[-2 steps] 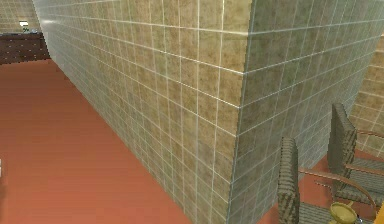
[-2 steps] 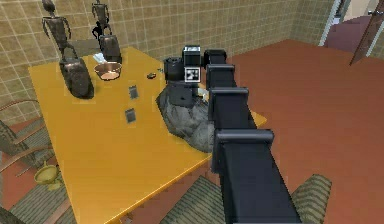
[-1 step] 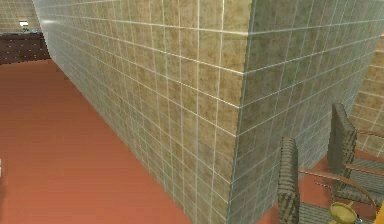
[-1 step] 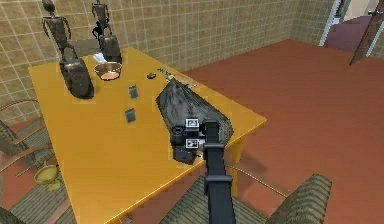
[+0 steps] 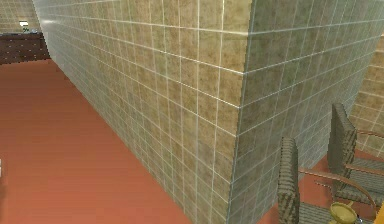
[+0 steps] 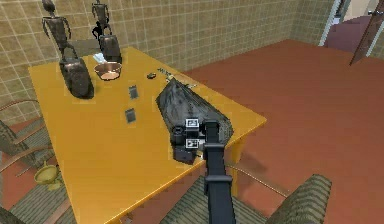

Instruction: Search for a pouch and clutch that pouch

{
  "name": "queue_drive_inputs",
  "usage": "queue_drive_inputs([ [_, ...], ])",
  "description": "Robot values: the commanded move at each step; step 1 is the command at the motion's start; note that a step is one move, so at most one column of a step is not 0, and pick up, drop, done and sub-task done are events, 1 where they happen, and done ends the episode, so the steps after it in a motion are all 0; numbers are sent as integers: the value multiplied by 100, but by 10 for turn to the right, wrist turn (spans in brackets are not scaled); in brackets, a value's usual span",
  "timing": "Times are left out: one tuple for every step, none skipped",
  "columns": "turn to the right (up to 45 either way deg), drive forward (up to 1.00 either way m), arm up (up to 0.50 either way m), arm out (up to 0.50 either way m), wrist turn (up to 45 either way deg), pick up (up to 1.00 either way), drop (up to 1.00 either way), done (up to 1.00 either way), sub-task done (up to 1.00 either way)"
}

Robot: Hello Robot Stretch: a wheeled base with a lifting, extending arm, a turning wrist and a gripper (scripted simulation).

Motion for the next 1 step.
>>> queue_drive_inputs([
  [0,0,10,0,0,0,0,0,0],
])
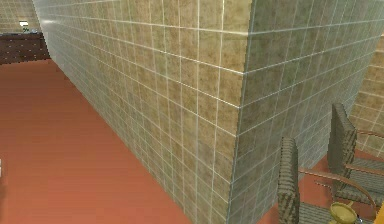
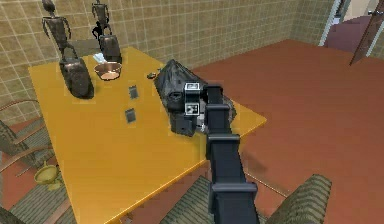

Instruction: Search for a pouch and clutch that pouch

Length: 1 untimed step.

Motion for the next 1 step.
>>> queue_drive_inputs([
  [0,0,0,0,0,0,0,100,0],
])
